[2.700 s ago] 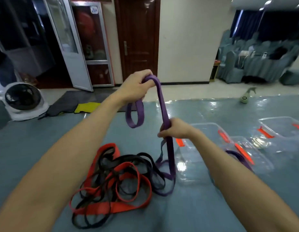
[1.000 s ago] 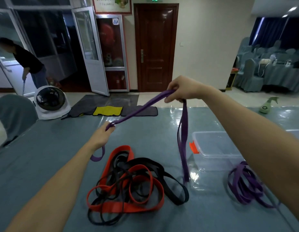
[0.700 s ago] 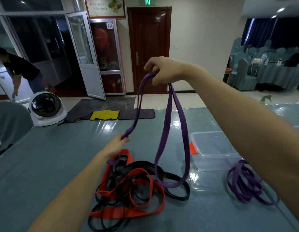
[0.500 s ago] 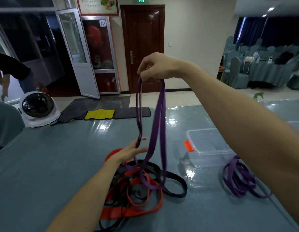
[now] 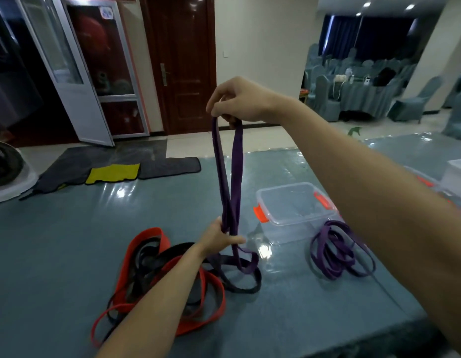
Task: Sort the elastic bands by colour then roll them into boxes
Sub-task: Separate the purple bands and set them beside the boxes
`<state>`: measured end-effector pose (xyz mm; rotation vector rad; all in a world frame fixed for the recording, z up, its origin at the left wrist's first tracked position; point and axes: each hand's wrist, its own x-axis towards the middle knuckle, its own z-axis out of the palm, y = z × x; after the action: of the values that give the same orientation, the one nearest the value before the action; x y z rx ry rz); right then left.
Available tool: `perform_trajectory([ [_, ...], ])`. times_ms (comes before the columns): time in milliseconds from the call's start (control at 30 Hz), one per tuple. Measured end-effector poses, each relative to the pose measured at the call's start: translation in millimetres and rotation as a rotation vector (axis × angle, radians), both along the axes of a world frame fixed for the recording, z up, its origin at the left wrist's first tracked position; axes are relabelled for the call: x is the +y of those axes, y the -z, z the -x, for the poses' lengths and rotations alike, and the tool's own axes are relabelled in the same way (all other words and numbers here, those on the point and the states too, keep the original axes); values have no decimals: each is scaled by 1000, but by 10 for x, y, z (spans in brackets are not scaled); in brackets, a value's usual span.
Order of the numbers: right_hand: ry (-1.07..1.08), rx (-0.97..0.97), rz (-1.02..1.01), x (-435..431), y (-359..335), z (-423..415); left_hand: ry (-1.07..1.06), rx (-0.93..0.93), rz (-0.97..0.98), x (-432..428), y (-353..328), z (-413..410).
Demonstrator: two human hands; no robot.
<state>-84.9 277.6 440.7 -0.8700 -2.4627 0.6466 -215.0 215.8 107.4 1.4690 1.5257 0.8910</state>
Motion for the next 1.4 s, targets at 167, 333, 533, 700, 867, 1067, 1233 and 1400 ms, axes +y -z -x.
perform_trajectory([
  [167,120,67,68,253,-32,-535,-49,-84,109,169,56,-134],
  [333,390,149,130,807,423,-1602,-90,-328,57,356,-101,-122],
  [533,505,163,463,1136,2167,-2705,-295,-666,-42,708,-269,-768],
  [700,417,-4,695,775,3637,-3317,-402,-859,-18,1064,-126,-1752],
  [867,375,236,950,207,4354,-4014,-548,-860,19,1397,211,-2890],
  [1067,418,251,609,-75,4460,-4516,-634,-940,139,1653,538,-3989],
  [1233,678,276,479,316,4655,-4461,-479,-581,273,2101,549,-4223],
  [1400,676,-254,491,637,4991,-4427,-323,406,432,1607,1192,-4100],
])
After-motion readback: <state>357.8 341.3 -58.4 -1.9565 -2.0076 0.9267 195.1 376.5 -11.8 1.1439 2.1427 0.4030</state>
